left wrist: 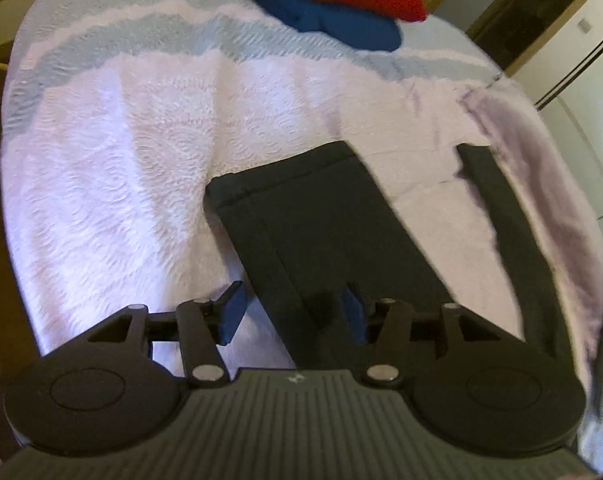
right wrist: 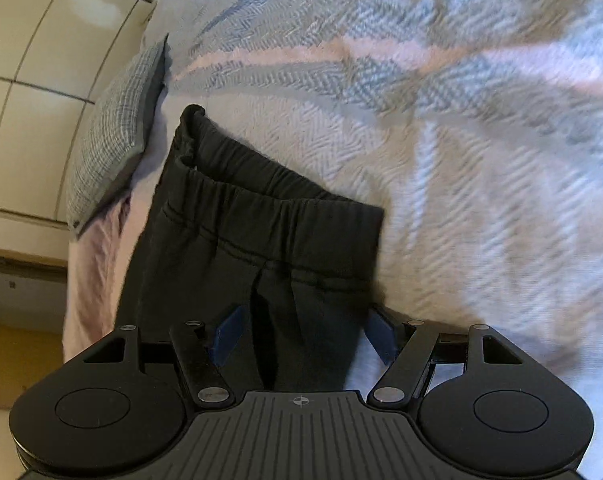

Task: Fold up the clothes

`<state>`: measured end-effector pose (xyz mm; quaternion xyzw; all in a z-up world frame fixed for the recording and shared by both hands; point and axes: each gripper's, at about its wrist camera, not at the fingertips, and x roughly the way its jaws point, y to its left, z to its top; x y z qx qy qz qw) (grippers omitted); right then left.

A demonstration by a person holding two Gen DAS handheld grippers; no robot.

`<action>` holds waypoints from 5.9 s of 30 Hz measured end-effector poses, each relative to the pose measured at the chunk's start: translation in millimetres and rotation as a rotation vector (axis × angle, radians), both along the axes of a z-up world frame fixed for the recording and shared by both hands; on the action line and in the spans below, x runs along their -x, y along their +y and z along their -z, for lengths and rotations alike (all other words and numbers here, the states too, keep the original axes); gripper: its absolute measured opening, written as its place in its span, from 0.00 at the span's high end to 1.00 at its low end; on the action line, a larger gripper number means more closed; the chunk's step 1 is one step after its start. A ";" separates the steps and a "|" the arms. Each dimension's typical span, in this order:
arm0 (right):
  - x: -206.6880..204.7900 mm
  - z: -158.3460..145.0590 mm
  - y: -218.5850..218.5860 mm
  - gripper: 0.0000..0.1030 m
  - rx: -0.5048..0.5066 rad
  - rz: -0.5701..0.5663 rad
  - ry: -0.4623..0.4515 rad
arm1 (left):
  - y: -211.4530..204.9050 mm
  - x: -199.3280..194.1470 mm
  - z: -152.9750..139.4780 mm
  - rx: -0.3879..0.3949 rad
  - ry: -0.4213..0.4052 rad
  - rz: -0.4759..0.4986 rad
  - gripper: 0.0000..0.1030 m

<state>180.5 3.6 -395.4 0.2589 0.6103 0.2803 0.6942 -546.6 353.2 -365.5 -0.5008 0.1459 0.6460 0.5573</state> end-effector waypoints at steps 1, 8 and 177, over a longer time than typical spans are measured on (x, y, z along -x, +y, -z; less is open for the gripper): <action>-1.3 1.7 1.5 0.34 0.004 0.018 0.016 | 4.7 -2.0 2.6 -0.008 0.023 0.018 0.87; 1.4 -56.3 -16.8 0.93 -0.103 0.016 -0.114 | -14.0 1.6 -48.0 -0.234 0.018 0.198 0.91; 58.5 -65.0 277.0 0.44 0.313 -0.735 -0.557 | 222.6 -344.9 12.4 -0.073 0.185 1.071 0.83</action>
